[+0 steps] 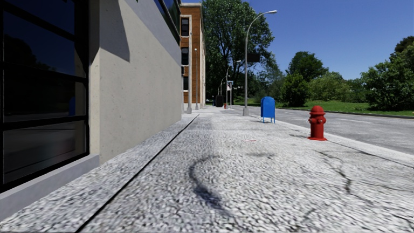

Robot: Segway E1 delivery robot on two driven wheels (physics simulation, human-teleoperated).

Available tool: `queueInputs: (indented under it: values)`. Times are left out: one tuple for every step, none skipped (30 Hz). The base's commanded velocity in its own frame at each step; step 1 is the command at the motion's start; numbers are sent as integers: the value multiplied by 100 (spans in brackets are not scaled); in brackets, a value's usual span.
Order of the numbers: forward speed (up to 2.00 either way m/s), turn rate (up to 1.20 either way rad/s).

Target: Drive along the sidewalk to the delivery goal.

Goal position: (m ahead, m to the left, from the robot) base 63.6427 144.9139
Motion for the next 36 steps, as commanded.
queueInputs:
  values:
    - [200,0]
    - [200,0]
    - [200,0]
    - [200,0]
    - [200,0]
    - [200,0]
    - [200,0]
    - [200,0]
    - [200,0]
    - [200,0]
    - [200,0]
    - [200,0]
    - [200,0]
    - [200,0]
    - [200,0]
    - [200,0]
    - [200,0]
    - [200,0]
    - [200,0]
    - [200,0]
    - [200,0]
    - [200,0]
    - [200,0]
    - [200,0]
    - [200,0]
    - [200,0]
    - [200,0]
    - [200,0]
    - [200,0]
    - [200,0]
    - [200,0]
    - [200,0]
    - [200,0]
    - [200,0]
    - [200,0]
    - [200,0]
